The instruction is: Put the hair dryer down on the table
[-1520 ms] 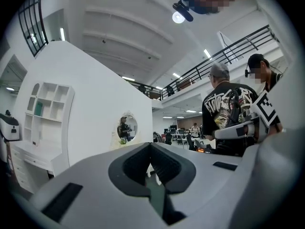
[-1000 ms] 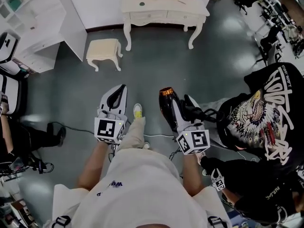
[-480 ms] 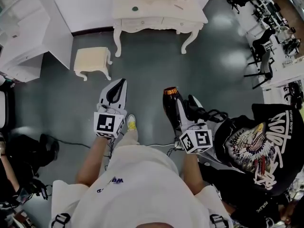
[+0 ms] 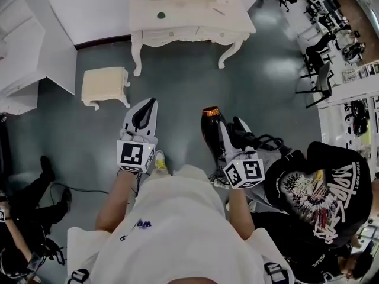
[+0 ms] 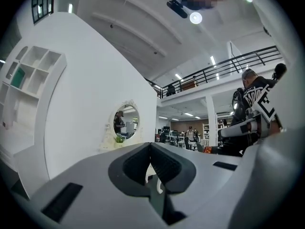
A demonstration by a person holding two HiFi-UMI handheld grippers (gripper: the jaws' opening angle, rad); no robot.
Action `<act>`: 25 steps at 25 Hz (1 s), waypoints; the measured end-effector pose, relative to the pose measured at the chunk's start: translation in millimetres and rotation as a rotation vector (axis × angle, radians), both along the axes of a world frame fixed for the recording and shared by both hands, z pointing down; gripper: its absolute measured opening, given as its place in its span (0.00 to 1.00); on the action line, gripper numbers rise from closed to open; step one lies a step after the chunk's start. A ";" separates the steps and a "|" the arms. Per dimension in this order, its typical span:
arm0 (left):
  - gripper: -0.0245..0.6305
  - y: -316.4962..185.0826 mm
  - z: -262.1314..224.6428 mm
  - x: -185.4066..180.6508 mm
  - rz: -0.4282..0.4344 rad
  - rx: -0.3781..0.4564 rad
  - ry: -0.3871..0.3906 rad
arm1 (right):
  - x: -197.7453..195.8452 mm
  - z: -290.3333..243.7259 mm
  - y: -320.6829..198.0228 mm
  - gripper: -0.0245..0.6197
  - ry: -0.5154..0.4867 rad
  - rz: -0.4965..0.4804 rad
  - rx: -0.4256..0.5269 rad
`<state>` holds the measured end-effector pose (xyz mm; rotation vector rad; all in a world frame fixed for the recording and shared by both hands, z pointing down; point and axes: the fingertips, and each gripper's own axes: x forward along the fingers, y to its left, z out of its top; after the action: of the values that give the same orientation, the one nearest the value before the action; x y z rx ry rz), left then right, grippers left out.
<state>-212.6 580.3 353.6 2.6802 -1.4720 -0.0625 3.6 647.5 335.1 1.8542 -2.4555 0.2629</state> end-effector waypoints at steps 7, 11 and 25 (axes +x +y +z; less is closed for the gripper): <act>0.05 -31.7 6.3 4.5 0.026 -0.017 -0.006 | 4.6 7.8 -32.8 0.36 0.010 0.037 -0.024; 0.05 -42.7 12.4 10.9 0.035 -0.022 -0.068 | 7.3 13.0 -48.2 0.36 0.009 0.035 -0.022; 0.05 -176.5 37.2 72.6 0.016 -0.050 -0.106 | 68.7 34.3 -191.4 0.36 -0.026 -0.017 -0.018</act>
<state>-140.0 403.8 390.8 2.6925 -1.4596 0.1176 72.2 456.1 369.4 1.8339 -2.4756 0.3092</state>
